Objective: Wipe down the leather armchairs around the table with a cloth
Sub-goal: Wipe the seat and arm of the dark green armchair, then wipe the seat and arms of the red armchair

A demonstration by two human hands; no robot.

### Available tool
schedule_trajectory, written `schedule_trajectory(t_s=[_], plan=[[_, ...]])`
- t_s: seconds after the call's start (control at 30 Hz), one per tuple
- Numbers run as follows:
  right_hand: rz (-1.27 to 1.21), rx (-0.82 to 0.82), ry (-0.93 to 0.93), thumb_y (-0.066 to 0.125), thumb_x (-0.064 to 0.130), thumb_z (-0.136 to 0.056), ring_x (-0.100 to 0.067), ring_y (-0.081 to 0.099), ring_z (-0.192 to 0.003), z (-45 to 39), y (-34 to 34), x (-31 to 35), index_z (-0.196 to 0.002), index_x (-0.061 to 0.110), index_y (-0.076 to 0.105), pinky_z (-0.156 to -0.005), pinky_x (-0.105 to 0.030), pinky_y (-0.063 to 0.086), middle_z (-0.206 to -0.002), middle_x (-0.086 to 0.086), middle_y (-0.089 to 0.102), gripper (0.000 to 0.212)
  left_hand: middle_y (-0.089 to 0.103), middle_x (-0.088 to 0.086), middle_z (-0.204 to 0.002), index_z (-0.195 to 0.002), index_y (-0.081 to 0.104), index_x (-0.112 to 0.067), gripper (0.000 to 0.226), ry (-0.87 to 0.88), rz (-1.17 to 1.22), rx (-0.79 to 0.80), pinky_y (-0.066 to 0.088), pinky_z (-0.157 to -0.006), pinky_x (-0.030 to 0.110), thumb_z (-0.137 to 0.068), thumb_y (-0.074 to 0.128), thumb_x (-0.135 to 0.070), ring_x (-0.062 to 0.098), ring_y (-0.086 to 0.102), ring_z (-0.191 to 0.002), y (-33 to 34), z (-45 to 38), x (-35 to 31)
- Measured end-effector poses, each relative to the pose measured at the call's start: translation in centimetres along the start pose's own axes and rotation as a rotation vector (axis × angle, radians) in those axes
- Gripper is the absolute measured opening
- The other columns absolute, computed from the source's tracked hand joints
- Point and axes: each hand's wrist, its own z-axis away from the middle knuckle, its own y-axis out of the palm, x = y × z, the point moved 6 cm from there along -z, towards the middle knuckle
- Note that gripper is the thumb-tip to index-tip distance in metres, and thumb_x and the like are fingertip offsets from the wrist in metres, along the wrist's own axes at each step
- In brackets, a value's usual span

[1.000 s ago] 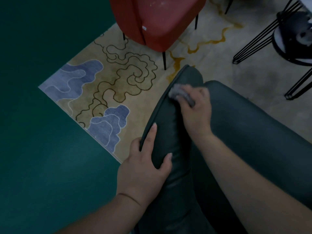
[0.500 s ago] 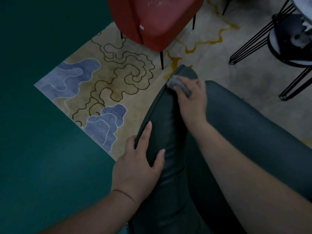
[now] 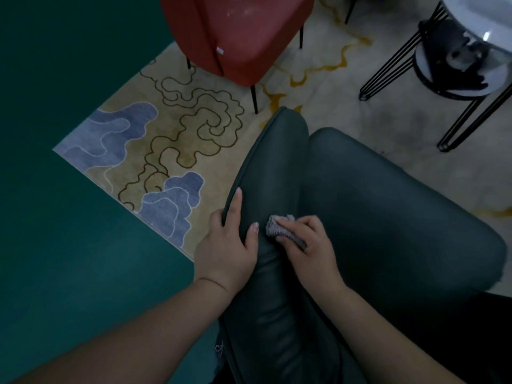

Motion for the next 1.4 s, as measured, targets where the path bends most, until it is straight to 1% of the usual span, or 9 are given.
schedule_trajectory(t_s=[0.17, 0.27, 0.43, 0.5, 0.73, 0.87, 1.0, 1.2, 1.4], plan=[[0.223, 0.081, 0.039, 0.069, 0.023, -0.084, -0.007, 0.053, -0.086, -0.9, -1.6, 1.5, -0.111, 0.027, 0.069, -0.083, -0.012, 0.041, -0.092, 0.004, 0.047, 0.027, 0.032, 0.007, -0.142, -0.15, -0.011, -0.044, 0.069, -0.055, -0.045, 0.108, 0.037, -0.07, 0.031, -0.094, 0.027, -0.059, 0.027, 0.057, -0.1, 0.0, -0.3, 0.0], [0.263, 0.046, 0.099, 0.067, 0.03, -0.086, -0.008, 0.053, -0.089, -1.2, -2.8, 2.3, -0.115, 0.027, 0.067, -0.085, -0.016, 0.039, -0.093, 0.012, 0.043, 0.029, 0.029, 0.01, -0.146, -0.149, -0.015, -0.043, 0.072, -0.018, -0.044, 0.245, 0.039, -0.074, 0.032, -0.096, 0.03, -0.06, 0.029, 0.055, -0.107, -0.5, -0.7, 0.3], [0.324, -0.05, 0.156, 0.063, 0.034, -0.087, -0.004, 0.05, -0.086, -1.5, -3.8, 3.9, -0.117, 0.03, 0.064, -0.081, -0.017, 0.035, -0.092, 0.016, 0.041, 0.03, 0.029, 0.009, -0.149, -0.153, -0.003, -0.034, 0.067, 0.135, -0.068, 0.371, 0.04, -0.082, 0.034, -0.098, 0.029, -0.056, 0.03, 0.05, -0.119, -4.1, -2.8, 2.9], [0.349, -0.091, 0.145, 0.063, 0.034, -0.087, -0.003, 0.049, -0.085, -1.9, -3.2, 5.2, -0.117, 0.031, 0.064, -0.08, -0.017, 0.034, -0.091, 0.016, 0.041, 0.03, 0.028, 0.009, -0.152, -0.154, 0.005, -0.029, 0.065, 0.159, -0.135, 0.393, 0.043, -0.093, 0.039, -0.099, 0.029, -0.053, 0.031, 0.045, -0.127, -5.9, -4.0, 4.7], [0.347, -0.133, 0.15, 0.061, 0.035, -0.089, -0.005, 0.048, -0.086, -5.5, 3.4, 11.3, -0.119, 0.031, 0.061, -0.075, -0.015, 0.036, -0.094, 0.011, 0.042, 0.031, 0.04, 0.008, -0.147, -0.151, 0.025, -0.023, 0.06, 0.233, -0.281, 0.349, 0.045, -0.092, 0.038, -0.099, 0.037, -0.05, 0.028, 0.049, -0.124, -14.8, -9.6, 11.8], [0.325, -0.15, 0.163, 0.059, 0.034, -0.09, -0.011, 0.05, -0.089, -8.1, 7.8, 14.8, -0.121, 0.028, 0.061, -0.084, -0.026, 0.043, -0.099, 0.004, 0.046, 0.031, 0.043, 0.008, -0.146, -0.149, 0.028, -0.021, 0.059, 0.244, -0.317, 0.342, 0.043, -0.097, 0.039, -0.098, 0.039, -0.049, 0.029, 0.047, -0.127, -19.7, -13.2, 15.6], [0.324, -0.167, 0.174, 0.058, 0.035, -0.091, -0.013, 0.05, -0.092, -10.9, 10.9, 17.1, -0.123, 0.026, 0.06, -0.086, -0.027, 0.042, -0.103, 0.001, 0.048, 0.033, 0.05, 0.01, -0.136, -0.146, 0.032, -0.022, 0.055, 0.237, -0.363, 0.299, 0.043, -0.088, 0.037, -0.098, 0.038, -0.048, 0.03, 0.051, -0.118, -23.0, -16.4, 18.2], [0.355, -0.205, 0.16, 0.058, 0.039, -0.09, -0.007, 0.049, -0.088, -16.3, 12.0, 17.7, -0.12, 0.031, 0.061, -0.082, -0.022, 0.039, -0.096, 0.012, 0.044, 0.031, 0.049, 0.01, -0.136, -0.146, 0.032, -0.02, 0.056, 0.23, -0.409, 0.298, 0.043, -0.091, 0.038, -0.098, 0.035, -0.049, 0.029, 0.049, -0.12, -23.9, -21.5, 18.3], [0.342, -0.222, 0.164, 0.057, 0.044, -0.088, 0.004, 0.046, -0.083, -24.1, 10.9, 16.4, -0.118, 0.036, 0.06, -0.07, -0.009, 0.032, -0.092, 0.022, 0.04, 0.031, 0.048, 0.005, -0.136, -0.147, 0.028, -0.02, 0.057, 0.389, -0.568, 0.275, 0.04, -0.095, 0.037, -0.098, 0.034, -0.049, 0.025, 0.041, -0.123, -23.2, -27.4, 14.4]])
